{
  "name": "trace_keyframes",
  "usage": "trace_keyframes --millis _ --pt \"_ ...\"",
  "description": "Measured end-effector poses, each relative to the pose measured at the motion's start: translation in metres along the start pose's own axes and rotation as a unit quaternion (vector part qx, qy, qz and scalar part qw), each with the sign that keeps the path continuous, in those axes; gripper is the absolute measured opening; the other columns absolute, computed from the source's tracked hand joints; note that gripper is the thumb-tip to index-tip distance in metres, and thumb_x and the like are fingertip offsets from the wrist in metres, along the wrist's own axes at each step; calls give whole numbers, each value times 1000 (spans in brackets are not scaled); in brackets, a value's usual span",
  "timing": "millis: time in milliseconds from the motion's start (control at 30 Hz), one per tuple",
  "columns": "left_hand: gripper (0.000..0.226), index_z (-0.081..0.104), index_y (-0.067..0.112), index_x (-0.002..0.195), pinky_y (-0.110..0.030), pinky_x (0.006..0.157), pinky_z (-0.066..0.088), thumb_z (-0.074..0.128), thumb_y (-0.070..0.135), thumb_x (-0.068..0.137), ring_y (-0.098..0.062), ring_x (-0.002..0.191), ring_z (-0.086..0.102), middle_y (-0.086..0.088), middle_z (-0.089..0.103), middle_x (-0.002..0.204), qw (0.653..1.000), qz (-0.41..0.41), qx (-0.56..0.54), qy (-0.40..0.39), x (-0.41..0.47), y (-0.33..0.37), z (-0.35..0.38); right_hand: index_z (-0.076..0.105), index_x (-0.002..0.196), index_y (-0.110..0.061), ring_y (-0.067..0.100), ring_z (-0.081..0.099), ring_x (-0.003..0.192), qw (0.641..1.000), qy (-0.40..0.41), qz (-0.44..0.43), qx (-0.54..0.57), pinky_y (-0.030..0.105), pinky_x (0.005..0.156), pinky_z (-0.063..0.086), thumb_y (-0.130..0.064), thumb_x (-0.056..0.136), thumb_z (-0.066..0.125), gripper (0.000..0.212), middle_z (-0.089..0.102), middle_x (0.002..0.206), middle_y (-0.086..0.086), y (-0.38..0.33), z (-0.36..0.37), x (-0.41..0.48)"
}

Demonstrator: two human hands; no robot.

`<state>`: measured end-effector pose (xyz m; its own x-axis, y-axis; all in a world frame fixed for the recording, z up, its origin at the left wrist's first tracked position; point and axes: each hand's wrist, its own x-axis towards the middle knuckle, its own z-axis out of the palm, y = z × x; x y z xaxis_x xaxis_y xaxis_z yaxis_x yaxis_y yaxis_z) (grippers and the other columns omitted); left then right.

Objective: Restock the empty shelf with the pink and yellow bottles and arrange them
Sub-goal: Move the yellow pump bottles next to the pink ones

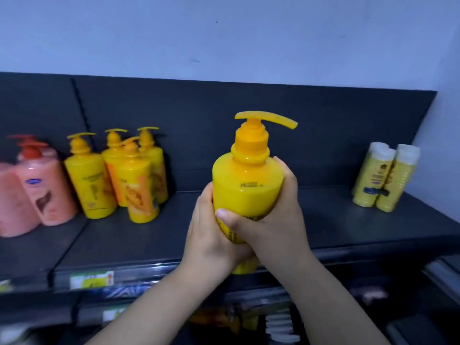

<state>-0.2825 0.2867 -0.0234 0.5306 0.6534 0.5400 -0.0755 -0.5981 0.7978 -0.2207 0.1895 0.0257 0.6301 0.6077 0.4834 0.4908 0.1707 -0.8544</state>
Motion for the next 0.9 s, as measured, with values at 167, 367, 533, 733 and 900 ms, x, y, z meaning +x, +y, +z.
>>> trace_keyframes --millis 167,367,533,733,900 --pt "108 26 28 140 -38 92 48 77 53 48 -13 119 49 6 46 130 996 -12 70 50 -9 -40 -92 24 138 -39 -3 45 117 999 -48 1 14 26 95 46 -39 48 83 108 41 128 -23 -15 95 -4" --pt "110 25 22 142 -43 94 47 83 45 51 -16 122 48 3 46 133 992 -32 94 78 -13 -70 -160 28 133 -37 -7 45 114 995 -100 -4 20 11 89 43 -25 54 91 102 42 122 -27 -26 168 0" --pt "113 27 22 141 -43 91 49 87 42 49 -16 119 50 3 47 130 987 -55 96 114 -13 -94 -185 27 139 -30 -1 46 116 990 -143 -4 16 25 98 44 -32 49 91 110 44 127 -18 -18 208 9" --pt "109 27 24 142 -42 92 49 85 45 51 -12 119 51 5 48 130 982 -85 121 120 6 -129 -196 26 141 -29 11 47 121 986 -166 16 20 38 100 44 -52 40 81 118 45 131 -8 14 245 37" --pt "102 28 24 140 -38 97 47 86 39 57 -6 122 49 8 48 133 983 -88 116 113 41 -156 -204 24 140 -30 16 45 124 983 -182 25 -13 42 101 43 -61 36 76 120 45 133 -5 40 275 77"
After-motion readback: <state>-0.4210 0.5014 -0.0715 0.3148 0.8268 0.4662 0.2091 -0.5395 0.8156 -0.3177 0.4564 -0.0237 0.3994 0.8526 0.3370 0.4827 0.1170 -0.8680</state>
